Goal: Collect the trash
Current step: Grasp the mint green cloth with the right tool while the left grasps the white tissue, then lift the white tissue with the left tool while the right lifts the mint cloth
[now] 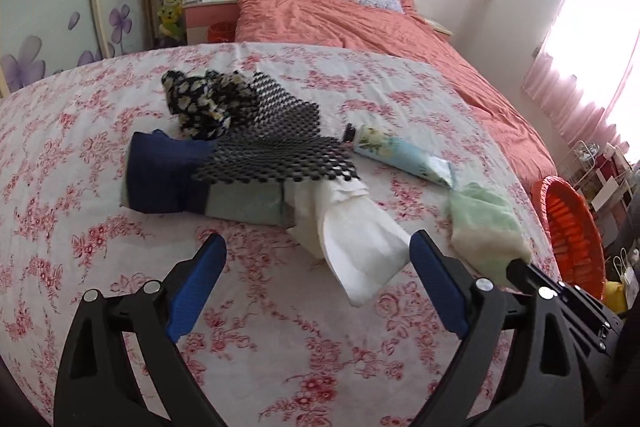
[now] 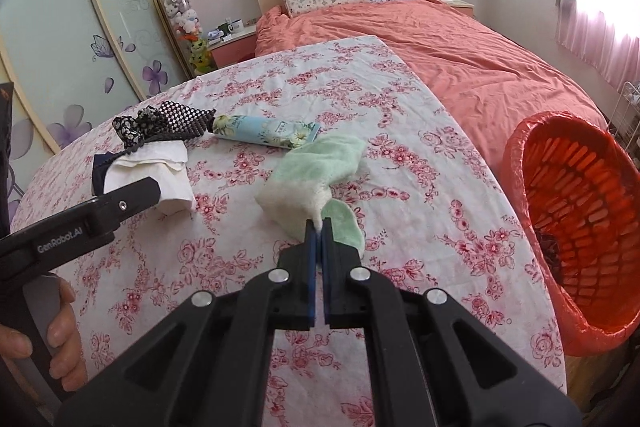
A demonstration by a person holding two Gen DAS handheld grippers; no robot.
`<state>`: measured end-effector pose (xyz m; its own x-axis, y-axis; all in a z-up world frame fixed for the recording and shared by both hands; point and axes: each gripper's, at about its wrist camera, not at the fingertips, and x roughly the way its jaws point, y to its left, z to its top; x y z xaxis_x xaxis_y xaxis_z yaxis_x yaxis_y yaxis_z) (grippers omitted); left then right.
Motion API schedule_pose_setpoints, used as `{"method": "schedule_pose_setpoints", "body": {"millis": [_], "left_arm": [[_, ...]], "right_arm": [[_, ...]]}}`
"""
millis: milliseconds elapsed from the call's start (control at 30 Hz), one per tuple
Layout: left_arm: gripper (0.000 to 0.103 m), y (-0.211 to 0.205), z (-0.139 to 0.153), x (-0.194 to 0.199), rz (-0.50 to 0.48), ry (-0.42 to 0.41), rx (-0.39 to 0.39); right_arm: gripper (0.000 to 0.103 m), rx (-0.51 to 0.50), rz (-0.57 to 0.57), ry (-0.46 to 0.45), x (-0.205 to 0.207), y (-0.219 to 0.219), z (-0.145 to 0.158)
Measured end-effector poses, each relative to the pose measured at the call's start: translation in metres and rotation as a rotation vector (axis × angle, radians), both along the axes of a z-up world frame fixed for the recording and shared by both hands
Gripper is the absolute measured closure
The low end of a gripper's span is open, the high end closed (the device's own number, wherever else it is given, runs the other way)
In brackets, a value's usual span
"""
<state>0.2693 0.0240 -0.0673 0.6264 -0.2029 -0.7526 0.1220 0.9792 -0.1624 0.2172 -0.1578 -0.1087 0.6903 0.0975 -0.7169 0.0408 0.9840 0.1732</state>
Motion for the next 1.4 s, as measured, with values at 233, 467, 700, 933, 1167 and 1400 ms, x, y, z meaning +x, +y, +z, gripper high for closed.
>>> {"method": "schedule_pose_setpoints", "body": {"millis": [233, 467, 700, 933, 1167, 1400], "left_arm": [[0.019, -0.004, -0.007, 0.025, 0.077, 0.063, -0.008], [0.063, -0.011, -0.007, 0.012, -0.051, 0.051, -0.056], [0.064, 0.012, -0.008, -0.02, -0.156, 0.049, -0.056], [0.044, 0.02, -0.006, -0.021, -0.112, 0.018, -0.007], [0.038, 0.016, -0.012, -0.014, -0.098, 0.038, -0.007], [0.046, 0.005, -0.019, -0.012, -0.092, 0.041, 0.016]], "right_arm": [[0.099, 0.003, -0.007, 0.005, 0.003, -0.002, -0.001], [0.099, -0.004, -0.006, 0.007, 0.001, -0.003, -0.001], [0.095, 0.011, 0.017, -0.006, -0.001, 0.0, 0.0], [0.061, 0.06, 0.014, -0.023, 0.006, 0.005, 0.005], [0.058, 0.017, -0.018, 0.004, 0.025, 0.013, 0.0], [0.078, -0.019, -0.025, 0.046, 0.039, 0.02, -0.012]]}}
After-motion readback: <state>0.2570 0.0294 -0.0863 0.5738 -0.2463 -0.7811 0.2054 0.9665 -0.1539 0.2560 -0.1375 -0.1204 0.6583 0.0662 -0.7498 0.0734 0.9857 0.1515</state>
